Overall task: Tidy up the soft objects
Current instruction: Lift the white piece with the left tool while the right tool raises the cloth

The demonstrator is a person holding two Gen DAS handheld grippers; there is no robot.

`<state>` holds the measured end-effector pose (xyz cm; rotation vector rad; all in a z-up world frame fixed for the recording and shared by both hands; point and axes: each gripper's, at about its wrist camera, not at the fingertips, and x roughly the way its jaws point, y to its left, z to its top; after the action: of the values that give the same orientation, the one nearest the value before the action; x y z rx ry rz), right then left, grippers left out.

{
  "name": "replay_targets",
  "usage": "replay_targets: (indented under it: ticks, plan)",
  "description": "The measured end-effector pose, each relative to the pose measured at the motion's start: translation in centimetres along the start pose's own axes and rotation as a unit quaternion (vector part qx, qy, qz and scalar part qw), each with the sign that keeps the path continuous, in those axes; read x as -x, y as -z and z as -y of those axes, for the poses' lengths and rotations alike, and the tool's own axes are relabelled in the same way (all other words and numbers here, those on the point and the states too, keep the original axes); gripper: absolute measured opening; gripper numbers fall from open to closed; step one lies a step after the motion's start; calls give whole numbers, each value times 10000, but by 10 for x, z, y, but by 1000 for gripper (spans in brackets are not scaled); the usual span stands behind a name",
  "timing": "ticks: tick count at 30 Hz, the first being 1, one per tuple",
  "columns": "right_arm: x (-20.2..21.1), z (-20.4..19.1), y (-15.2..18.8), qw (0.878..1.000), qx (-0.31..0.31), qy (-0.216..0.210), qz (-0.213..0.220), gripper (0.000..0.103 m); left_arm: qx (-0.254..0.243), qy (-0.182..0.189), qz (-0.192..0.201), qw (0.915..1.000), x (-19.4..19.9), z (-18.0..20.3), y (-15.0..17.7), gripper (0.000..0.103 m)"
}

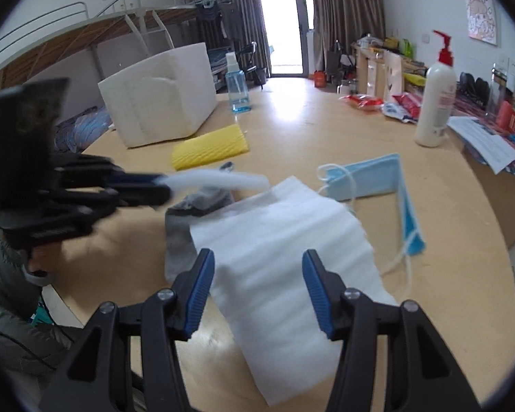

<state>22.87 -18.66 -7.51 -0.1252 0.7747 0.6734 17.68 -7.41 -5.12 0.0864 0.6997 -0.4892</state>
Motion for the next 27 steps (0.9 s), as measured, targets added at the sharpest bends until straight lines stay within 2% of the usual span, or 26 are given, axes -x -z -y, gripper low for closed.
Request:
replay_targets:
  ticks: [4, 7, 9, 12, 20, 22, 24, 27]
  plan:
    - [-7, -5, -5, 10000, -8, 30, -52, 60, 91, -152, 228, 9996, 18, -11, 5, 12]
    - [-7, -6, -6, 9996, -21, 282, -45, 69, 193, -356, 147, 9991, 17, -20, 16, 13]
    - [-5, -5, -4, 9986, -66, 519, -87, 69, 267, -493, 30, 9984, 13, -26, 25, 13]
    - [-9, -1, 1, 9976, -105, 633, -241, 69, 314, -603, -120, 9976, 8, -33, 34, 13]
    - [-29, 1, 5, 9920, -144, 1098, -612, 69, 321, -491, -94, 9982, 10, -37, 40, 13]
    - [-33, 4, 5, 9914, -197, 1092, -691, 69, 315, -486, -110, 9983, 10, -37, 41, 13]
    - [-35, 6, 5, 9905, -218, 1139, -742, 60, 328, -469, -116, 9983, 9, -38, 41, 14]
    - [-33, 4, 5, 9913, -170, 1084, -727, 31, 339, -444, -100, 9984, 10, -38, 41, 14]
